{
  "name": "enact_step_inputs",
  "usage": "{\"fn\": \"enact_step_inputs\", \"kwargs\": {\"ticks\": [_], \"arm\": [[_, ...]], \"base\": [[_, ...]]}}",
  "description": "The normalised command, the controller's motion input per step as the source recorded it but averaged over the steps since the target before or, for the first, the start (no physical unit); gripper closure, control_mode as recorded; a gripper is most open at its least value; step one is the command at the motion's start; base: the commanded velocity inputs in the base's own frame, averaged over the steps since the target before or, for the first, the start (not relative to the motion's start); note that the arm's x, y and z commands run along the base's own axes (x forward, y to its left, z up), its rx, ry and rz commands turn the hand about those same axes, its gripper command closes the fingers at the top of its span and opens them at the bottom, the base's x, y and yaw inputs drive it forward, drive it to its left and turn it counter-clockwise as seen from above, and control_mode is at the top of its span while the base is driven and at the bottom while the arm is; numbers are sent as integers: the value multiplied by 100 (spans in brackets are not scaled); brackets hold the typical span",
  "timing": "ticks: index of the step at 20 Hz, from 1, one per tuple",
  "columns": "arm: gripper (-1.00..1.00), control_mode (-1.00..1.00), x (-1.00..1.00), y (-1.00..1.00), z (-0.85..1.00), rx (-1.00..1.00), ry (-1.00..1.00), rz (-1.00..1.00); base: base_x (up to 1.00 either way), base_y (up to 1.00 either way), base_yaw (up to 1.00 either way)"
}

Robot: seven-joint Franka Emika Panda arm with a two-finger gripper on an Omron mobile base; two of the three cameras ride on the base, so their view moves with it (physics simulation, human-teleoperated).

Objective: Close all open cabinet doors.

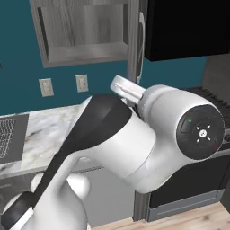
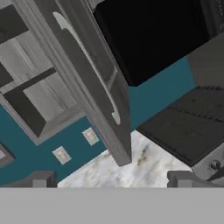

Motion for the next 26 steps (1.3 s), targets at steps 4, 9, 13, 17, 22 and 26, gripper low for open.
{"fn": "enact_step_inputs", "kwargs": {"ticks": [4,9,13,17,22,26], "arm": [[-100,-100,3,0,0,15,-9,22],[-100,-100,22,27,0,2,0,24],[-100,-100,47,43,0,0,0,24],[-100,-100,47,24,0,0,-2,20],[-100,-100,47,1,0,0,-9,18],[-100,-100,46,0,0,0,-10,18]], "base": [[0,0,0],[0,0,0],[0,0,0],[0,0,0],[0,0,0],[0,0,0]]}}
